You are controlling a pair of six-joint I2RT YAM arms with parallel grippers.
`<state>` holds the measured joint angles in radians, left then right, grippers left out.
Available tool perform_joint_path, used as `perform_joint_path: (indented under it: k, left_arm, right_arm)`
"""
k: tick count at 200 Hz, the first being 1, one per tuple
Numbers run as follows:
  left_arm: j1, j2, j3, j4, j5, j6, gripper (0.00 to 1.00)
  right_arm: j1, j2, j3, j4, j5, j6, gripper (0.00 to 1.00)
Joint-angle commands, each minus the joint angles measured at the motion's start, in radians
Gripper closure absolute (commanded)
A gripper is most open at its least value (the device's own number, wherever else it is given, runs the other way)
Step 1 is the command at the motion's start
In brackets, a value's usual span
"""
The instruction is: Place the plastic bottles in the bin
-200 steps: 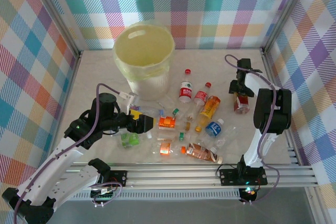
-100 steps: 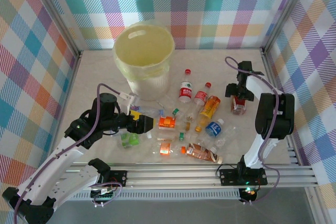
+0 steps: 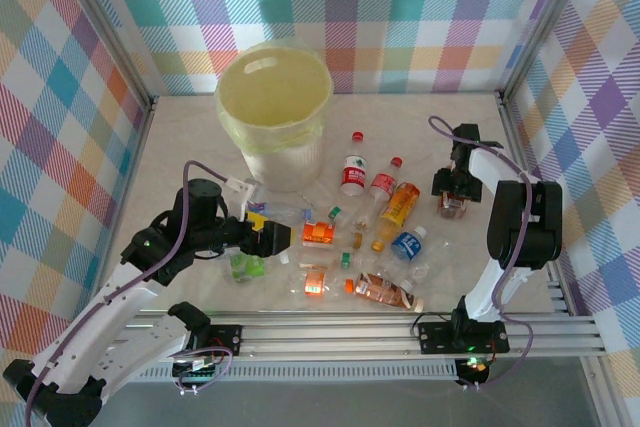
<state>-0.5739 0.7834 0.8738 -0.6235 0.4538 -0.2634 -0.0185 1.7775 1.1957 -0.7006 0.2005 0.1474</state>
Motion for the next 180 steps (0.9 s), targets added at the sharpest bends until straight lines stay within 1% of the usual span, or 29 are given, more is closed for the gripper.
perform_joint_path:
  k: [1, 61, 105, 142, 180]
  left_arm:
    - [-0.006, -0.013, 0.003, 0.001, 0.012, 0.019, 0.00]
    - [-0.006, -0.016, 0.002, 0.006, 0.014, 0.018, 0.00]
    - [-0.006, -0.023, -0.004, 0.019, 0.007, 0.015, 0.00]
    - [-0.006, -0.024, -0.004, 0.039, 0.001, -0.012, 0.00]
    - [-0.006, 0.003, 0.025, 0.079, -0.003, -0.104, 0.00]
  right_arm:
    - [0.006, -0.033, -0.015, -0.021, 0.012, 0.017, 0.30]
    - [0.007, -0.084, -0.017, -0.016, 0.039, 0.027, 0.35]
    - [0.022, -0.236, 0.006, -0.019, -0.024, 0.029, 0.38]
    - [0.076, -0.351, 0.062, -0.039, -0.080, 0.017, 0.38]
    - [0.176, -0.465, 0.073, 0.000, -0.209, 0.021, 0.39]
